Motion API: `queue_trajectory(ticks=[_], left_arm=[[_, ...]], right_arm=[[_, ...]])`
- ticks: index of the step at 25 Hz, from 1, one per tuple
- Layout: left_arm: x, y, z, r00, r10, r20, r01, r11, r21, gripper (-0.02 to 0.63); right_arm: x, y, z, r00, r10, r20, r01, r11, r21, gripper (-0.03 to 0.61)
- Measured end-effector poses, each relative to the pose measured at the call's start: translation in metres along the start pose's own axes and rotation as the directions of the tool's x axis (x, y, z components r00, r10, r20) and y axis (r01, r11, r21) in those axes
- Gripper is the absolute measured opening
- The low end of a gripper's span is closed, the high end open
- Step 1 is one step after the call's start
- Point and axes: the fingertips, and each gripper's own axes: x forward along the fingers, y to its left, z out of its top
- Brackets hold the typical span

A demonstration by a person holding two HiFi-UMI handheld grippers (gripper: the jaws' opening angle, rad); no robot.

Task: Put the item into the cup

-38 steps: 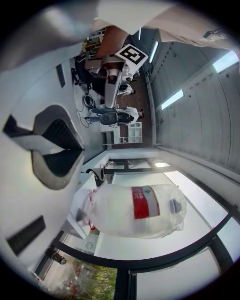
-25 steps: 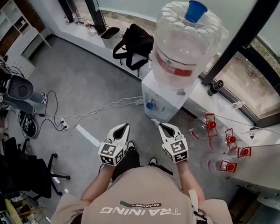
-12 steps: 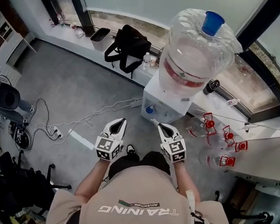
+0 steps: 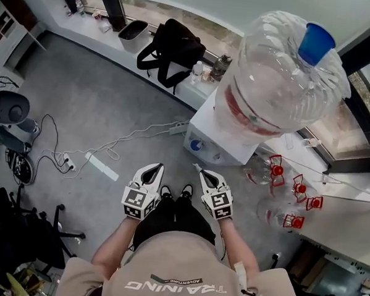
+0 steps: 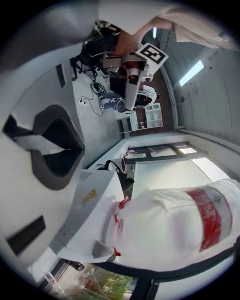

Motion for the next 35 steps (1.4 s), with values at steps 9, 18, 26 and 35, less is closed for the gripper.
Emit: queue_trajectory(ticks=[9, 18, 26, 35], left_arm=[[0.063, 0.010, -0.077, 0.996, -0.018, -0.083, 0.015, 0.999, -0.041, 0.008], [0.090, 0.011, -0.141, 0.991, -0.052, -0.127, 0.037, 0.993, -0.113, 0.008], [0.093, 0.027, -0.176, 0.989, -0.027, -0.146, 0.010, 0.993, -0.114, 0.008], [0.105, 0.019, -0.199, 0.984, -0.072, -0.162, 0.051, 0.990, -0.134, 0.008]], right_arm=[[0.087, -0.022, -0.077, 0.999, -0.037, -0.035, 0.037, 0.999, 0.021, 0.011], [0.158, -0.046, -0.126, 0.998, -0.053, -0.021, 0.053, 0.998, -0.018, 0.011], [0.193, -0.079, -0.141, 0.991, -0.137, -0.004, 0.137, 0.990, 0.009, 0.011], [0.207, -0.104, -0.146, 0.981, -0.196, -0.009, 0.196, 0.980, 0.027, 0.011]])
